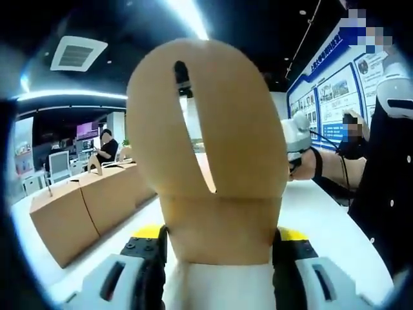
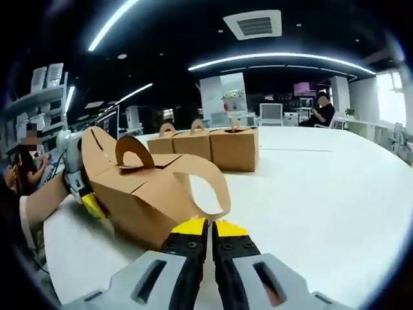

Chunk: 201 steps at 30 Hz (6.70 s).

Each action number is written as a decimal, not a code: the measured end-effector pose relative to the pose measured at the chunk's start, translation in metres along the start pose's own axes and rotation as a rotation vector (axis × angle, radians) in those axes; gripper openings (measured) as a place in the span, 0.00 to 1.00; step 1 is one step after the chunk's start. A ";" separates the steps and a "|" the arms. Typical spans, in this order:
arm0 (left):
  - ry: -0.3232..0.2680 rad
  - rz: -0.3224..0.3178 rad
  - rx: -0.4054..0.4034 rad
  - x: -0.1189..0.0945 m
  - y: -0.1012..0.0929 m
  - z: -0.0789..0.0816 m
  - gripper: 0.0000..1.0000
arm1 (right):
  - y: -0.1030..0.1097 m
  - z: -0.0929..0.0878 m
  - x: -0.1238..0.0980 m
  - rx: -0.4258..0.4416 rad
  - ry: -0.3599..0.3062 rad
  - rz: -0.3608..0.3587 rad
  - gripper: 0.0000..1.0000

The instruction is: Pick up one paper box from the group, open the paper box, and remove the item inside

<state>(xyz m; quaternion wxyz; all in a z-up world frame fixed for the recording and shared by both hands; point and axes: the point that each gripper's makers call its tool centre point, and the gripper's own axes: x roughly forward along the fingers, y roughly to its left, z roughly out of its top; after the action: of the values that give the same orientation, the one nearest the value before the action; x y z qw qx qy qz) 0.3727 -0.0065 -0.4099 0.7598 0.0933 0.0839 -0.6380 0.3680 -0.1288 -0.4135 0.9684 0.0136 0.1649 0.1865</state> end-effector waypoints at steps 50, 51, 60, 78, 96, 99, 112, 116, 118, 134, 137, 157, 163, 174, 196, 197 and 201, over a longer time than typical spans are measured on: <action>0.173 0.373 -0.192 -0.130 -0.050 -0.009 0.68 | 0.002 0.037 -0.094 -0.165 -0.085 0.227 0.47; 0.169 0.388 -0.211 -0.134 -0.052 -0.007 0.68 | 0.002 0.032 -0.097 -0.189 -0.063 0.230 0.48; 0.182 0.461 -0.249 -0.158 -0.073 -0.010 0.69 | -0.002 0.005 -0.125 -0.228 0.026 0.243 0.49; 0.142 0.383 -0.208 -0.139 -0.066 -0.003 0.73 | 0.028 0.037 -0.119 -0.332 0.023 0.329 0.42; 0.059 0.122 -0.040 -0.060 0.000 0.024 0.81 | 0.075 0.095 -0.075 -0.594 0.124 0.528 0.41; 0.044 0.095 -0.039 -0.043 0.010 0.019 0.84 | 0.078 0.100 -0.059 -0.629 0.152 0.542 0.40; -0.020 -0.056 -0.050 -0.006 0.002 0.019 0.83 | 0.097 0.091 -0.010 -0.709 0.270 0.629 0.39; -0.015 -0.096 -0.058 -0.001 -0.003 0.014 0.82 | 0.099 0.085 -0.002 -0.734 0.313 0.641 0.33; -0.033 -0.114 -0.079 0.000 -0.007 0.014 0.82 | 0.100 0.085 0.004 -0.742 0.328 0.641 0.32; 0.002 -0.104 -0.035 0.004 0.001 -0.004 0.72 | 0.099 0.075 0.023 -0.772 0.426 0.619 0.07; 0.002 -0.101 -0.034 0.004 0.002 -0.004 0.72 | 0.098 0.073 0.023 -0.784 0.435 0.621 0.04; 0.006 -0.093 -0.027 0.003 0.002 -0.005 0.71 | 0.104 0.089 0.010 -0.838 0.405 0.642 0.03; 0.005 -0.094 -0.026 0.004 0.002 -0.004 0.71 | 0.104 0.093 0.009 -0.833 0.400 0.641 0.03; 0.011 -0.092 -0.028 0.004 0.003 -0.006 0.72 | 0.104 0.092 0.010 -0.803 0.379 0.645 0.04; 0.035 0.171 -0.046 -0.089 -0.024 0.009 0.66 | 0.072 0.110 -0.018 -0.654 0.219 0.612 0.30; 0.042 0.179 -0.034 -0.094 -0.030 0.013 0.66 | 0.069 0.109 -0.019 -0.649 0.216 0.605 0.29; 0.077 0.211 -0.022 -0.104 -0.050 0.039 0.65 | 0.063 0.107 -0.019 -0.631 0.208 0.597 0.28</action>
<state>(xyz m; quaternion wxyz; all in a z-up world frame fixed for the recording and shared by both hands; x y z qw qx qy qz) 0.3056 0.0744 -0.3478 0.8199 0.1177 0.1100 -0.5494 0.3639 -0.0738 -0.3008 0.8071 -0.2541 0.1854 0.4996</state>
